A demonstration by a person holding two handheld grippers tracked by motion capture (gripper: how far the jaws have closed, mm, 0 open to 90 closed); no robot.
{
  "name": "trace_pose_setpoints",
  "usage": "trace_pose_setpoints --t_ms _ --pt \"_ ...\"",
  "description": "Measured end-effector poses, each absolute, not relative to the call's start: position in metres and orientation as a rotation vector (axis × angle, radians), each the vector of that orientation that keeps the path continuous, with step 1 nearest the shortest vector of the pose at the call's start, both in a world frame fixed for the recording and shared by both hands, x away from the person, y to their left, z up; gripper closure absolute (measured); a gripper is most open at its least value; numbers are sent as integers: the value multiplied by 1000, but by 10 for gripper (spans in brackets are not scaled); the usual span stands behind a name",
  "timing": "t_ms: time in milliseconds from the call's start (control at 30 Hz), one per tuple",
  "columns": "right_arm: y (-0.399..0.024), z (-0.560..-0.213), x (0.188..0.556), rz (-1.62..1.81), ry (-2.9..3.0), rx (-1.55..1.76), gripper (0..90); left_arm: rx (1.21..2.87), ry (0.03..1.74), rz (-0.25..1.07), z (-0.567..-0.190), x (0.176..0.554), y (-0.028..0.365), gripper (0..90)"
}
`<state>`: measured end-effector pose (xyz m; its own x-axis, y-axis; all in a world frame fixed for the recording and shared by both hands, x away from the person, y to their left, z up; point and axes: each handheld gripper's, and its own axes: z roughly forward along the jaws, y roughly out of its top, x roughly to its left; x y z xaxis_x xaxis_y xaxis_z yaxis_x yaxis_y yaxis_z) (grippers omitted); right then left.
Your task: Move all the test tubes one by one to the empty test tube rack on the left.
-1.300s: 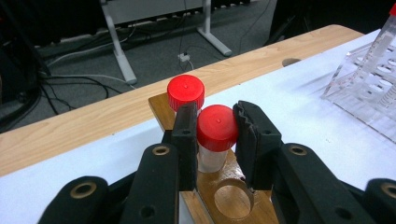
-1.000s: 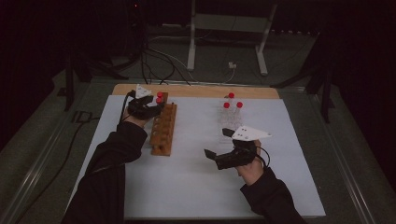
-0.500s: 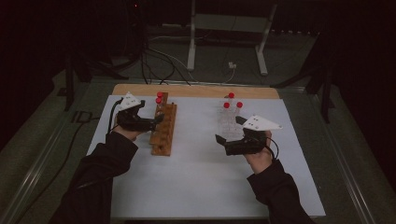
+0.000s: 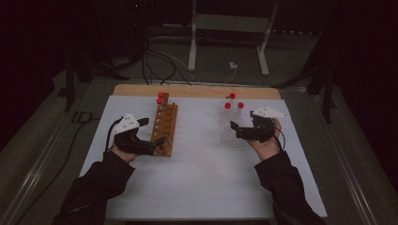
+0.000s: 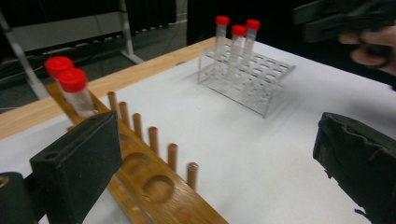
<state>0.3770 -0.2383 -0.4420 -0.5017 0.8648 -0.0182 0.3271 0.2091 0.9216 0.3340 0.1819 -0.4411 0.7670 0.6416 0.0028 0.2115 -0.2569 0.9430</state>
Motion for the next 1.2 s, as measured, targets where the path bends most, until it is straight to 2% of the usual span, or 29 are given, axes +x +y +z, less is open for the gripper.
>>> trace_pose_setpoints --t_ms 133,200,500,600,700,1200 --pt "-243 -448 388 1240 1936 1136 154 1825 641 467 -443 328 181 20" --pt "-245 -450 395 1229 1934 1165 163 1839 623 470 -443 326 180 20" --pt "-247 -460 416 1160 1966 1213 414 1839 605 449 -442 322 181 20" --pt "-247 -462 421 1151 1964 1228 466 1839 607 443 -442 322 181 20" --pt "-249 -465 428 1152 1957 1251 510 1841 605 444 -442 322 181 20" --pt "-245 -470 446 1144 1967 1269 606 1844 617 446 -443 323 183 20"
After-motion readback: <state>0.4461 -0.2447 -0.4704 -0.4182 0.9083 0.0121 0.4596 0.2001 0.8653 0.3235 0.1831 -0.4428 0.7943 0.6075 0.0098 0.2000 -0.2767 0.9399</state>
